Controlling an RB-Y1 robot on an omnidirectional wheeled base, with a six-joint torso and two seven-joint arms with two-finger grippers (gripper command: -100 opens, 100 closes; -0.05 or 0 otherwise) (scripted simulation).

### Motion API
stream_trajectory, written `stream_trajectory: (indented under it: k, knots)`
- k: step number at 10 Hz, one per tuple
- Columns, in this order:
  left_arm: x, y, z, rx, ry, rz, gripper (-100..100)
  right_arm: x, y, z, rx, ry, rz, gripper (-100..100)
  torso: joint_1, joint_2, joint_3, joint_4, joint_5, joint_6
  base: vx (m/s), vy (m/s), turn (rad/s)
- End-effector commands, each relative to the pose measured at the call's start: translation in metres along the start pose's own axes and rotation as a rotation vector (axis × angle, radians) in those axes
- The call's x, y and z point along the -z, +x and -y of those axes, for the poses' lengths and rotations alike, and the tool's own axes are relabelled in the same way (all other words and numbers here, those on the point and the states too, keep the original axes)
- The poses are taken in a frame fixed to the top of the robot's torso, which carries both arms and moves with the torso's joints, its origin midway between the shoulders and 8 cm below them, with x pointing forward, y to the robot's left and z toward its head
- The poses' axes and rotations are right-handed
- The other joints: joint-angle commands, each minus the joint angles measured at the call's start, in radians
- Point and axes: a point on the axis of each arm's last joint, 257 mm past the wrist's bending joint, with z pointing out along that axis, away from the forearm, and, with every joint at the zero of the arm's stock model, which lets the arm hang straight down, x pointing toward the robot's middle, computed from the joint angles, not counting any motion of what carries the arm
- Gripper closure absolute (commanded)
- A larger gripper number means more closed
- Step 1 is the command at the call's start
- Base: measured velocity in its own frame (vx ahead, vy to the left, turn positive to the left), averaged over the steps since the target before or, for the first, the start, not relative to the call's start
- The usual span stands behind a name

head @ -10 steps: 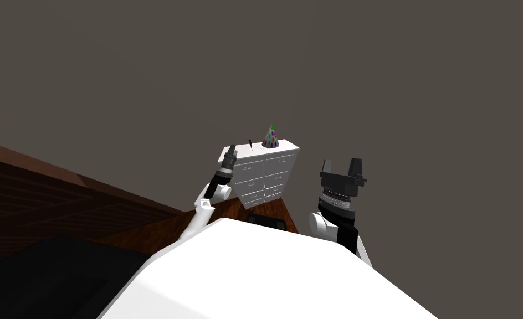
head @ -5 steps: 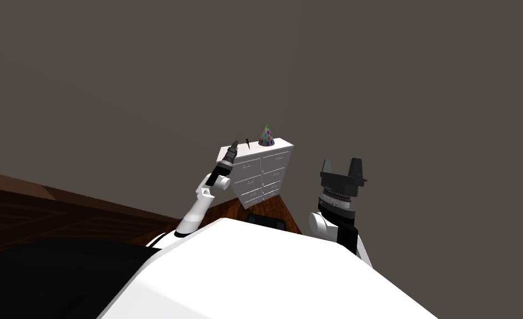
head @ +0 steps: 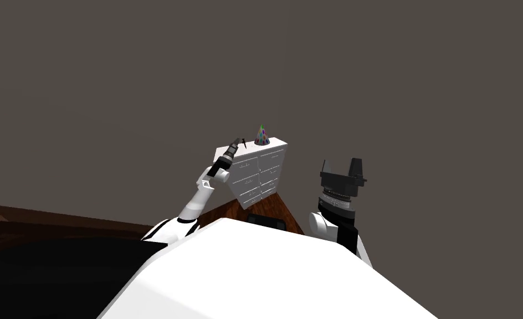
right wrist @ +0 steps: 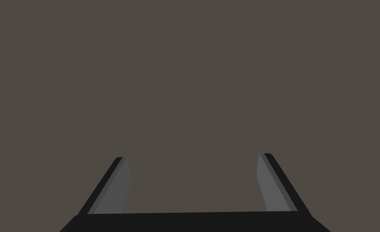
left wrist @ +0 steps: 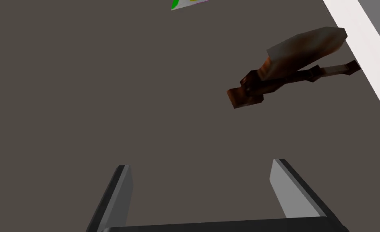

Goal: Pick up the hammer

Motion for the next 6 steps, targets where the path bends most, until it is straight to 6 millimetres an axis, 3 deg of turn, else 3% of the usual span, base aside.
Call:
stream_trajectory:
  k: [1, 2, 5, 6]
  knots:
    - [-0.010, -0.004, 0.000, -0.010, -0.011, -0.003, -100, 0.000, 0.000, 0.000, 0.000, 0.000, 0.000, 0, 0.000, 0.000, 0.000, 0.000, 0.000, 0.000, -0.027, 0.025, 0.026]
    - [-0.019, -0.014, -0.017, -0.066, -0.053, -0.017, -100, 0.000, 0.000, 0.000, 0.000, 0.000, 0.000, 0, -0.001, -0.001, -0.001, 0.000, 0.000, 0.000, -0.046, 0.019, -0.263]
    - [-0.043, -0.031, -0.035, -0.121, -0.119, -0.024, -100, 0.000, 0.000, 0.000, 0.000, 0.000, 0.000, 0, 0.000, -0.001, 0.000, 0.000, 0.000, 0.001, -0.055, 0.044, -0.215]
    - [-0.047, -0.032, -0.034, -0.121, -0.127, -0.026, -100, 0.000, 0.000, 0.000, 0.000, 0.000, 0.000, 0, 0.000, -0.001, 0.000, 0.000, 0.000, 0.000, -0.026, 0.023, 0.000]
